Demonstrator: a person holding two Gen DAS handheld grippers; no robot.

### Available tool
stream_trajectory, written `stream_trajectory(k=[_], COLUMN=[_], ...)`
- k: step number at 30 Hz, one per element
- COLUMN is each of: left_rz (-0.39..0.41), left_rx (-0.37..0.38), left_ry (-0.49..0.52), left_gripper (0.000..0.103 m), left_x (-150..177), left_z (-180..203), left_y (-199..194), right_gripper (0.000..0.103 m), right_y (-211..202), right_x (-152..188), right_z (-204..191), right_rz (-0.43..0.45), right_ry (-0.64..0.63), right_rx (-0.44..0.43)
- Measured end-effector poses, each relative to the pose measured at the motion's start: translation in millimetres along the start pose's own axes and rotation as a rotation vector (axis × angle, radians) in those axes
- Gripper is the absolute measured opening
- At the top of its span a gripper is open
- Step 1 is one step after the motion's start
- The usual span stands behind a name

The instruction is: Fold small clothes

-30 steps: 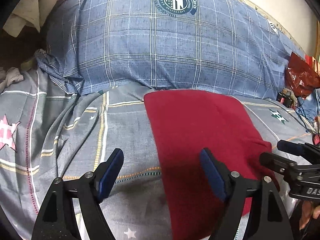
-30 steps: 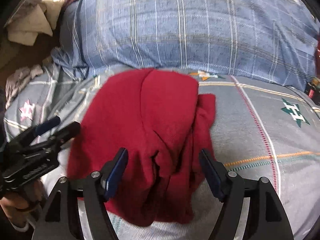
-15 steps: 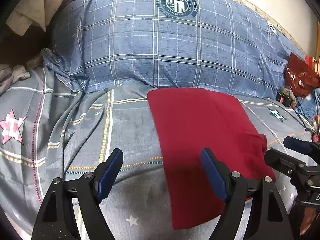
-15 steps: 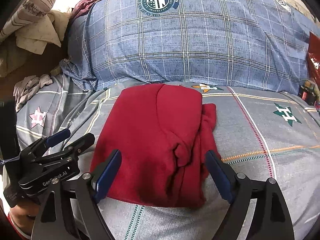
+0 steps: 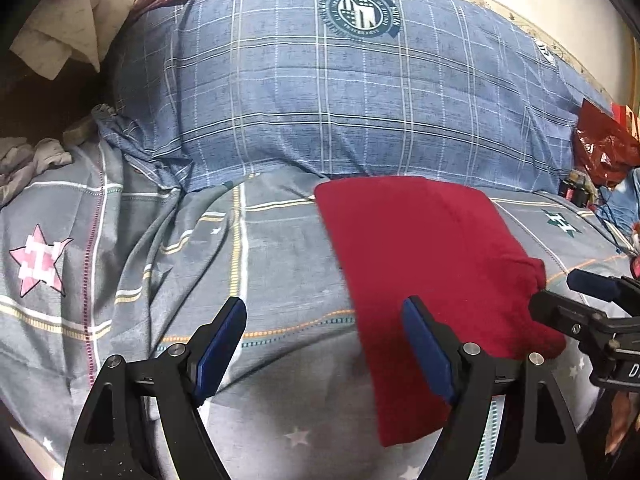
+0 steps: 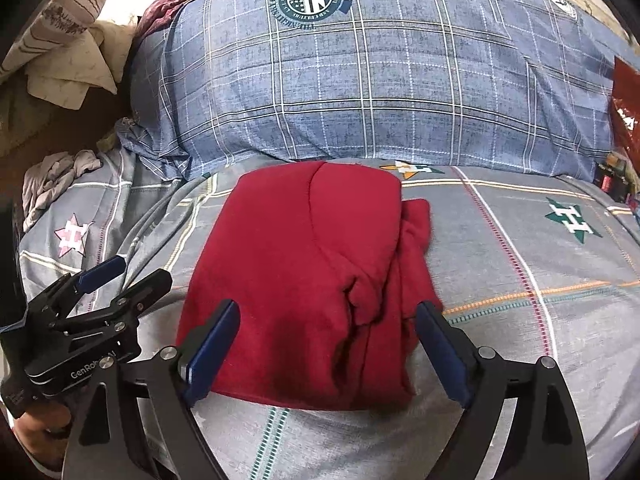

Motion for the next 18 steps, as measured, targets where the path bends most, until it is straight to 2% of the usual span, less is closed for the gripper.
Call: stream_trajectory(k=[18], left_rz=[0.012], left_rx=[-0.001], left_ry=[-0.013], left_gripper=[0.080], left_x=[-6], left_z=[-6], left_y=[9], right_gripper=[0.091], right_y=[10], right_x=[-2], right_z=[-11], right_rz=[-0.010], right_ry=[-0.013], right_rx=[0.007])
Point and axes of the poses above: each gripper's, at about its wrist camera, not at the fingertips, and y roughly the way its jaws point, z to its right, x to its underside, the point moved 7 cm from there along y, roughly the way its jaws point, and after that the axes turned 3 degrees about -z, right-handed, at the moved point
